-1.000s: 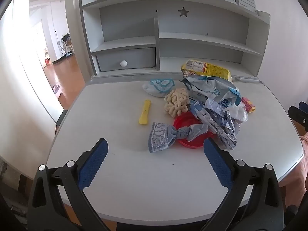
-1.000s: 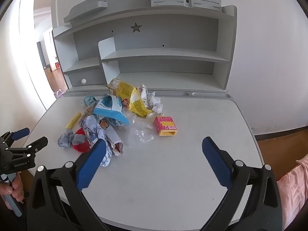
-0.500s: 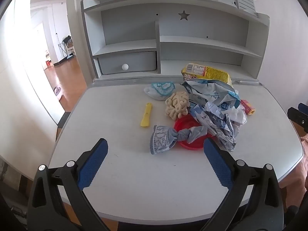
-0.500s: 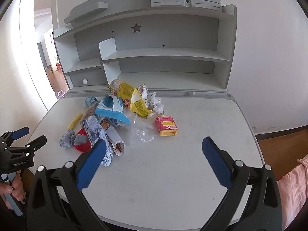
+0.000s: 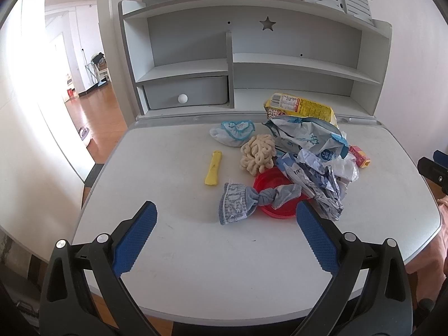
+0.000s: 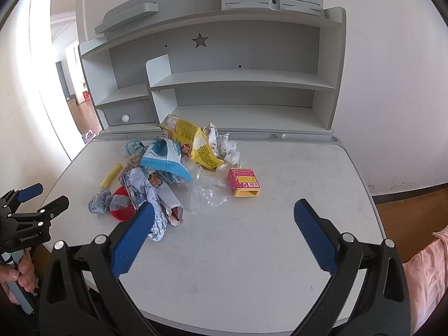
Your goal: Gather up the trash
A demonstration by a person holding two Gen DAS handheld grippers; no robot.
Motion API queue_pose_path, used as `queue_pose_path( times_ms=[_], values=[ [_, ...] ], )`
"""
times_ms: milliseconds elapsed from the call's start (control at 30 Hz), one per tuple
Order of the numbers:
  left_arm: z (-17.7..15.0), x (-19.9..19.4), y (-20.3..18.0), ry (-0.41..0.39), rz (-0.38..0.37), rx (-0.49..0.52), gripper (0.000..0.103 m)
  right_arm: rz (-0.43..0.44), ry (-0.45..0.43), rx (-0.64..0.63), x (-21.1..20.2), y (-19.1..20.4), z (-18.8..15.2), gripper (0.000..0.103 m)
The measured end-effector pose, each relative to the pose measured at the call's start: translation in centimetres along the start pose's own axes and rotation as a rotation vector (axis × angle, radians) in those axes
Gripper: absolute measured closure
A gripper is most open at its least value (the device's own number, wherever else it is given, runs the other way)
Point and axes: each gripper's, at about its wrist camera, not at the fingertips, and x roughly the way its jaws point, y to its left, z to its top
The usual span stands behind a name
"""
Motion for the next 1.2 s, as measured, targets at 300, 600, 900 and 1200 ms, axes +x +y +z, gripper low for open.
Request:
queue_pose_path(
  times_ms=[300, 600, 900, 1200],
  values=[
    [-0.11, -0.03, 0.02, -0.004, 0.0, -0.002, 0.006, 0.004, 0.0, -0.002, -0.14, 0.24, 0.03, 0.007],
    [-0.23, -0.03, 0.02, -0.003, 0.001, 0.001, 0.006, 0.008, 0.0, -0.004, -0.16, 0.39, 0.01, 0.007],
    [-0.27, 0.02, 0.0, -0.002, 0.002, 0.002, 0.006, 0.008, 0.002, -0.006, -0.19, 0.48, 0.01, 0.007],
    [-0.31, 0.07, -0.01, -0.002, 0.004, 0.004, 0.006, 0.008, 0.001, -0.007, -0.21, 0.5, -0.02, 0.007]
  ],
)
